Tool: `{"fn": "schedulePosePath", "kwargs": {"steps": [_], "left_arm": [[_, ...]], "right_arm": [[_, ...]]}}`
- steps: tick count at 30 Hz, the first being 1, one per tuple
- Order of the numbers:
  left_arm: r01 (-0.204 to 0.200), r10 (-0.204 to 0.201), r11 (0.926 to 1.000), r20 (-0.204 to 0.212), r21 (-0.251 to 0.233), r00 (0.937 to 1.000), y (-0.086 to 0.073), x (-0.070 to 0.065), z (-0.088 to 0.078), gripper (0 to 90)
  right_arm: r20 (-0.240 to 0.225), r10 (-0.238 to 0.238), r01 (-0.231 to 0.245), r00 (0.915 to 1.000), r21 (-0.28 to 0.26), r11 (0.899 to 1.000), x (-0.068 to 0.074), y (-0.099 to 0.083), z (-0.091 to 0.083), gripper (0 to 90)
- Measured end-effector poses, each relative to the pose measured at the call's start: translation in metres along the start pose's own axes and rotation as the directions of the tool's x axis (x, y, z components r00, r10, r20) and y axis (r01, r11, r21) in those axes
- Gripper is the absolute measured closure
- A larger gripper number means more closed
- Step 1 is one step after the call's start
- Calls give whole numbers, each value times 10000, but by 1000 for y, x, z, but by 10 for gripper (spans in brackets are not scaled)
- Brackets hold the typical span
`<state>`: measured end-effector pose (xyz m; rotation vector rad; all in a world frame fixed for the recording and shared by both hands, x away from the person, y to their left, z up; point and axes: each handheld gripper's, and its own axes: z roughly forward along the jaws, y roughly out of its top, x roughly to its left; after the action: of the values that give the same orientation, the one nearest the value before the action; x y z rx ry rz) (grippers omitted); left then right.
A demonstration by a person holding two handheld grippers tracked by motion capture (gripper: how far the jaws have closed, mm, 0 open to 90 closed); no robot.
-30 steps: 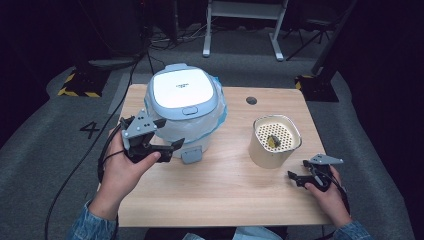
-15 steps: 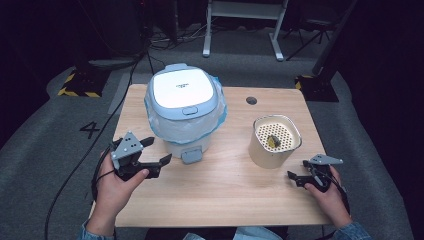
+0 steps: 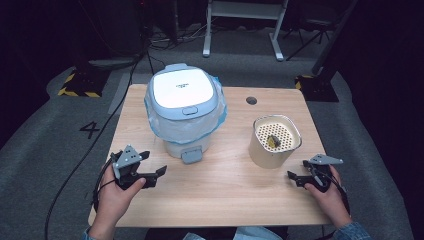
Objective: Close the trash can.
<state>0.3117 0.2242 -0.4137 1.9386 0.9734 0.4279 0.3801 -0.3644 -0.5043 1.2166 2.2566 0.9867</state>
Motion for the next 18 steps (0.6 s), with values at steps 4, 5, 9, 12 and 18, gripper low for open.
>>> {"fn": "schedulePosePath", "kwargs": {"steps": [4, 5, 9, 12, 18], "left_arm": [[237, -232, 9991, -141, 364, 9996, -14, 7, 4, 210], [235, -227, 9987, -194, 444, 9996, -18, 9, 6, 209], [238, -207, 9961, -366, 854, 9991, -31, 15, 11, 203], [298, -245, 9916, -438, 1256, 9987, -41, 19, 16, 199], [367, -241, 9775, -626, 2075, 9977, -60, 25, 24, 192]], "right_arm": [[0, -1, 1, 10000, 0, 10000, 0, 0, 0, 152], [0, 0, 0, 10000, -1, 10000, 0, 0, 0, 151], [0, 1, -1, 10000, -1, 10000, 0, 0, 0, 151], [1, -2, 2, 10000, -1, 10000, 0, 0, 0, 151], [0, 1, -1, 10000, -1, 10000, 0, 0, 0, 151]]}}
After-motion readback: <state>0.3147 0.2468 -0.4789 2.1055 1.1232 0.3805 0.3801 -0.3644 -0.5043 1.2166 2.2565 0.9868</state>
